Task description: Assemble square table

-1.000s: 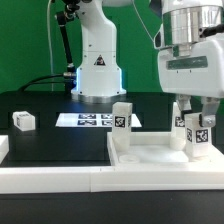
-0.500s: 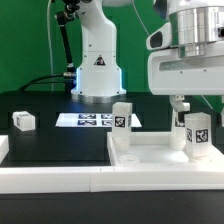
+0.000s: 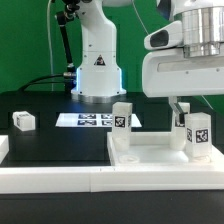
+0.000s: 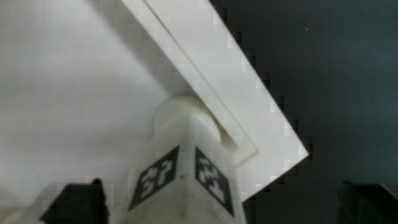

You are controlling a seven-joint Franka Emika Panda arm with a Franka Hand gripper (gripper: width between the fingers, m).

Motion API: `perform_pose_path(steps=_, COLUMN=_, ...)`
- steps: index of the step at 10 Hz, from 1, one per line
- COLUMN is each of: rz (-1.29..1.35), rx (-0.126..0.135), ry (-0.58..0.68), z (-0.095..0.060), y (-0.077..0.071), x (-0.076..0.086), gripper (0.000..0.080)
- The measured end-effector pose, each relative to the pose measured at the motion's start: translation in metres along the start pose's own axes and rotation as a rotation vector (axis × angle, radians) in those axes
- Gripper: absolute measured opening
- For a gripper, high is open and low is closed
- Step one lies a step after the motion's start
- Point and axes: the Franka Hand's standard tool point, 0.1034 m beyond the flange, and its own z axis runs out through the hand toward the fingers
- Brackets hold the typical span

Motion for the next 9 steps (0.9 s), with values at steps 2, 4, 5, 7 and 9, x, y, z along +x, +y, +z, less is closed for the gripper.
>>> perform_pose_path(steps=2, rz=-0.129, rx=-0.005, ry=0.002, z=-0.0001, y=0.0021, x=0.002, gripper=0.0649)
perform_pose_path(steps=4, rz=-0.261, rx=-0.007, ry=0.004, z=-0.0006, y=0.0063, x=0.0064, gripper=0.0649)
perform_pose_path(steps=5, rz=-0.288, rx=-0.007, ry=0.004, z=-0.0006, y=0.0067, x=0.0067, gripper=0.0649)
perform_pose_path(steps=7, rz=-0.409, rx=-0.02, ry=0.007, z=-0.0006, y=0.008, x=0.0077, gripper=0.0649)
perform_pose_path(steps=9, rz=-0.429, rx=-0.025, ry=0.008, z=-0.0004, y=0.009, x=0.0083, gripper=0.0583)
